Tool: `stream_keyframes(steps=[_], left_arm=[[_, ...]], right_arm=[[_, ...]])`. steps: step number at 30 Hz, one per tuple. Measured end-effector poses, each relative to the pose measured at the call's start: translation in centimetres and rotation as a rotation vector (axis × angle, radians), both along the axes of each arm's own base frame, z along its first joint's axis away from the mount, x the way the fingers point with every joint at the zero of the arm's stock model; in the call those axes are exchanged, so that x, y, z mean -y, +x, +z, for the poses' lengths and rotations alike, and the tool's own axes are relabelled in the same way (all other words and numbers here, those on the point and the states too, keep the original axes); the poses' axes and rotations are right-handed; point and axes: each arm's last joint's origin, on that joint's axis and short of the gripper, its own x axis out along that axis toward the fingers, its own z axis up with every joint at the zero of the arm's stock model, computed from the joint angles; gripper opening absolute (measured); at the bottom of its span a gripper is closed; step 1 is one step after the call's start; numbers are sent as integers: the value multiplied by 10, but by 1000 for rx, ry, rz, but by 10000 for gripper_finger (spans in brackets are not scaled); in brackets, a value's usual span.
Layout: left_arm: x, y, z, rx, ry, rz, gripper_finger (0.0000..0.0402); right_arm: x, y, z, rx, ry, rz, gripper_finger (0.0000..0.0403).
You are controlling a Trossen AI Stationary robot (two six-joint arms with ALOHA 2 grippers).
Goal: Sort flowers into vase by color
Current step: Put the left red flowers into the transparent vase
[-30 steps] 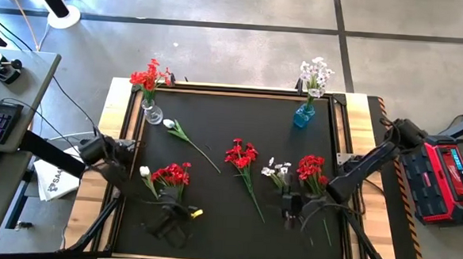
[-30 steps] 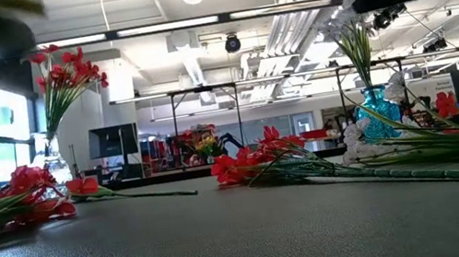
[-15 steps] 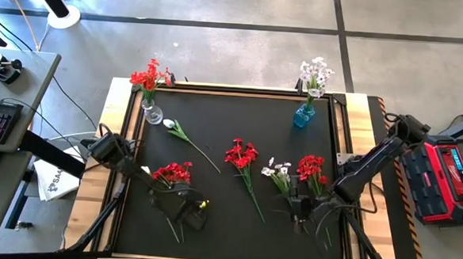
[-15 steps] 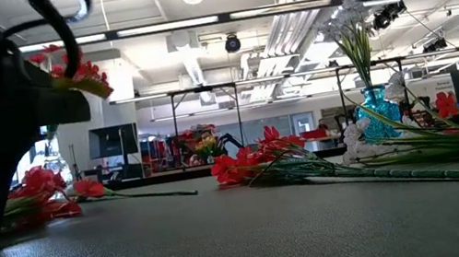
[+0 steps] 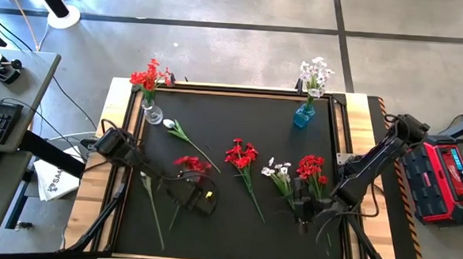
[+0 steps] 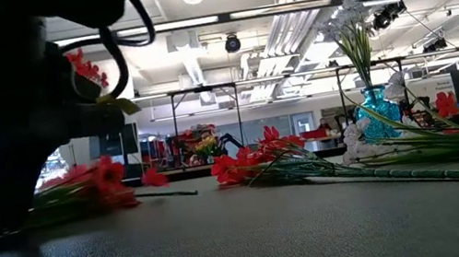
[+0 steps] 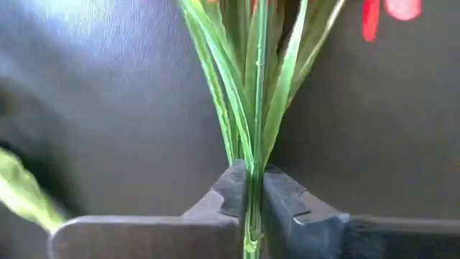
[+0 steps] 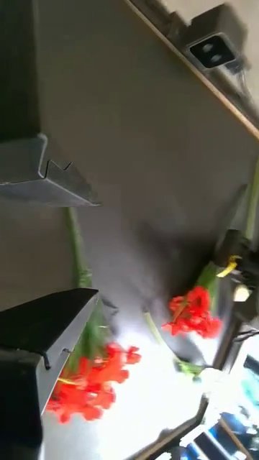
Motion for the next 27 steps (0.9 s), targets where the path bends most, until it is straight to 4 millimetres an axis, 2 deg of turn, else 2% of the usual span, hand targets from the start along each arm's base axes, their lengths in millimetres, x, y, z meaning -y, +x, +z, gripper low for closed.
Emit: stream_keyframes(steps=[4,8,11,13,16,19,21,24,27], left_arm=[[-7,3,4,22,22,-26,9],[-17,3,34,203,192,-100,4],[-26,1,69,388,446,-234,2],[-35,-3,92,453,662,-348,2],[-52,-9,122,413,945,-478,1],[-74,-17,141,313,1131,-498,1],[-92,-29,147,256,1219,-460,1],[-118,-60,146,268,1338,-341,0],[-134,-93,138,302,1347,-258,0]], right_arm=[[3,-7,-13,-15,55,-31,169],[9,-12,-29,20,123,-43,169],[16,-14,-38,80,171,-43,169],[21,-13,-41,125,181,-41,169],[29,-7,-40,187,142,-38,169],[39,2,-36,235,64,-48,169],[47,9,-33,261,11,-68,169],[60,19,-28,298,-34,-115,169],[74,27,-25,323,-62,-171,169]])
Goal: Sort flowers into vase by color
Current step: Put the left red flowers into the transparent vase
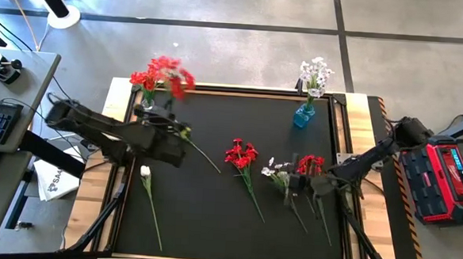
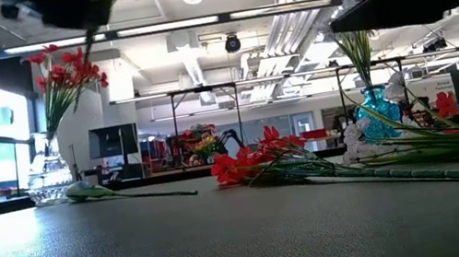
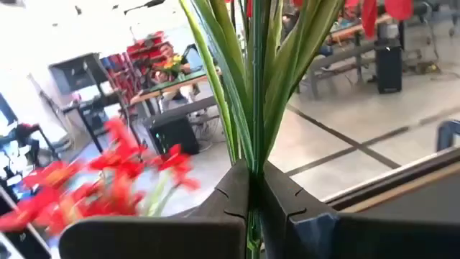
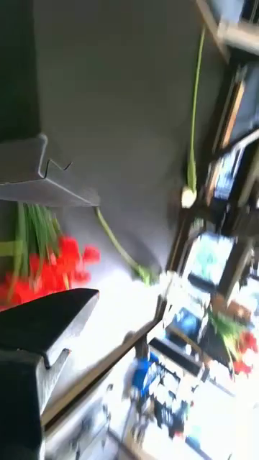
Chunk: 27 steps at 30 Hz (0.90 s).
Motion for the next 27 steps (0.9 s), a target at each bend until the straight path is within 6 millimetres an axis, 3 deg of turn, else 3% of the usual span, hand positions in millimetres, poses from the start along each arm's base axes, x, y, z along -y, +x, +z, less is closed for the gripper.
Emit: stream_keyframes(steps=[8,15,21,27], left_arm=[[-11,-47,-19,-14,3,9,0],[-11,-45,-18,-195,54,8,0],[-15,-53,-16,-306,71,25,0],[-28,-71,-16,-178,34,99,0]], right_arm=[[41,17,10,72,-39,-181,169],[67,24,13,103,-12,-186,169],[71,27,16,138,12,-116,169],[68,27,25,217,-22,-67,169]])
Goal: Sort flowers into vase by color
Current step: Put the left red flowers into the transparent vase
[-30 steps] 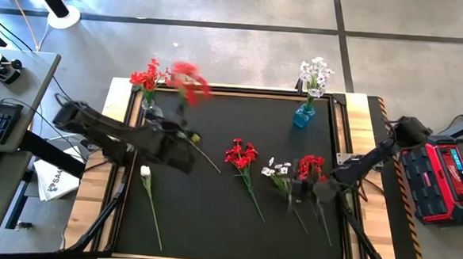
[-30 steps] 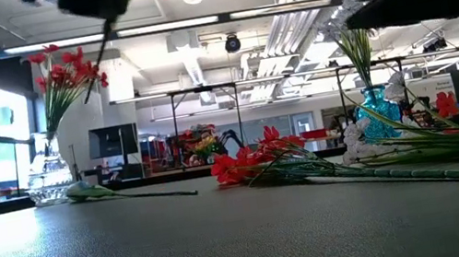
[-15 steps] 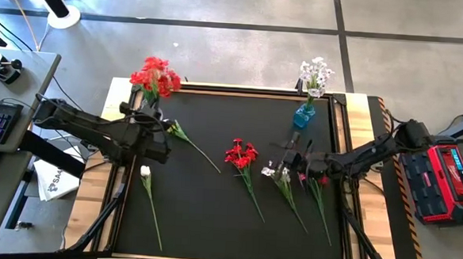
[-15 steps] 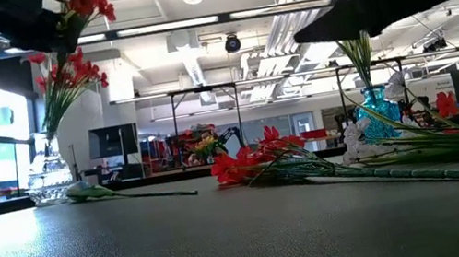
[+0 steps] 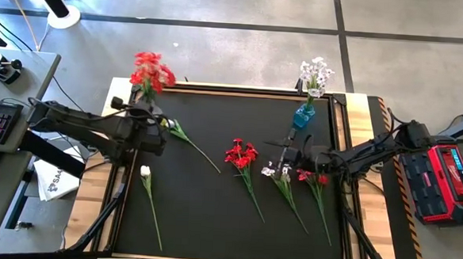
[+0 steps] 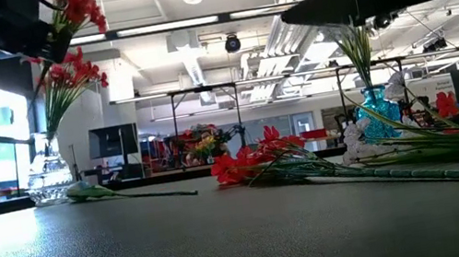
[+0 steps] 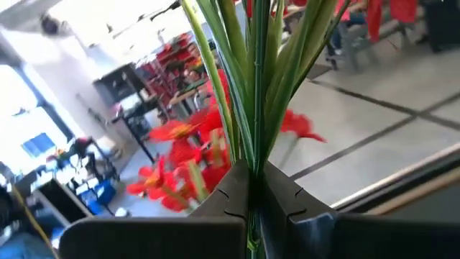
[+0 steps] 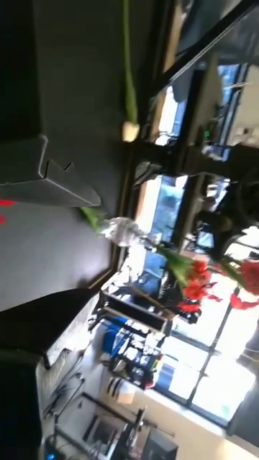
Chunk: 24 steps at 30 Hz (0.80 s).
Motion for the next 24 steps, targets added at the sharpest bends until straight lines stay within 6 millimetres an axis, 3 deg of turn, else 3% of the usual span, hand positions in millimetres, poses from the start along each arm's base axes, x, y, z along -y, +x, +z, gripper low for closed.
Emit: stream_keyframes(steps=[4,9,14,19,24], left_arm=[[3,-1,3,122,-14,-21,0],[24,2,4,196,-41,-181,0],[40,-9,10,375,-109,-329,0],[57,-22,12,446,-302,-492,0],[79,-22,15,465,-450,-649,0]], right_arm=[[-4,0,1,14,1,34,169],[-6,-1,1,13,0,55,169],[-7,-1,1,16,9,62,169],[-9,-1,1,14,4,73,169],[-9,-1,1,13,0,74,169]])
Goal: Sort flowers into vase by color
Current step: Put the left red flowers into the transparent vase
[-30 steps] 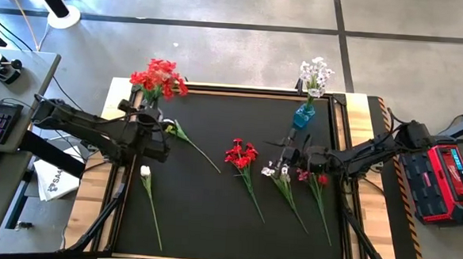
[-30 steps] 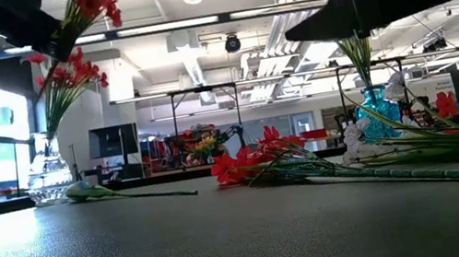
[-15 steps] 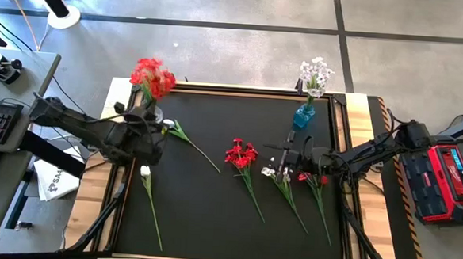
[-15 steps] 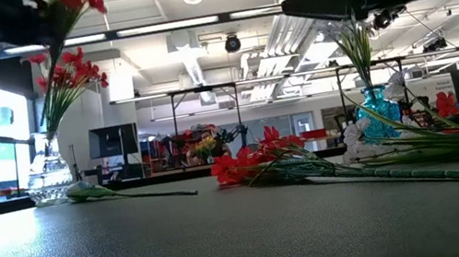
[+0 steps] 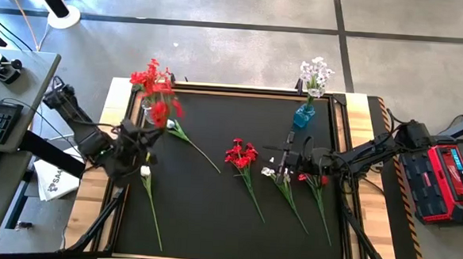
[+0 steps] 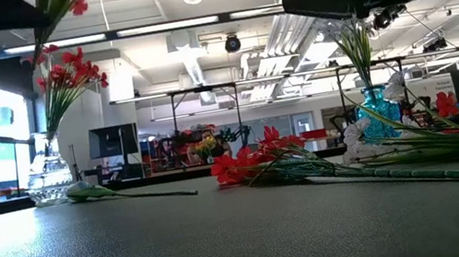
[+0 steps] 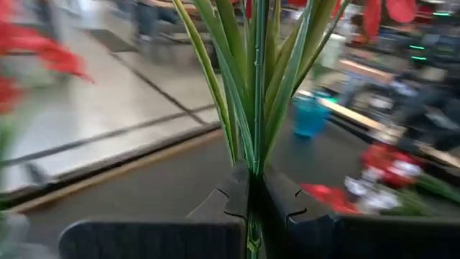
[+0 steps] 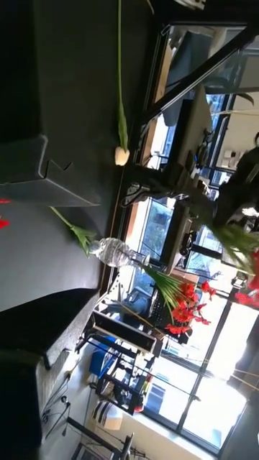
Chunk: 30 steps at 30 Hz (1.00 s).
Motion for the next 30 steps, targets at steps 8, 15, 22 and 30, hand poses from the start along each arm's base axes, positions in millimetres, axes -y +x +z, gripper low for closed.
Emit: stream_keyframes(steps=[8,15,22,30], left_arm=[[20,14,12,-29,4,-156,0],[20,55,11,-29,48,-364,0],[-19,72,-2,8,428,-202,0],[-61,46,8,-393,534,449,0]], right_arm=[[-1,0,0,2,5,41,169],[-1,0,0,2,5,45,169],[-3,0,0,-2,7,50,169],[-4,0,-3,-30,0,55,169]])
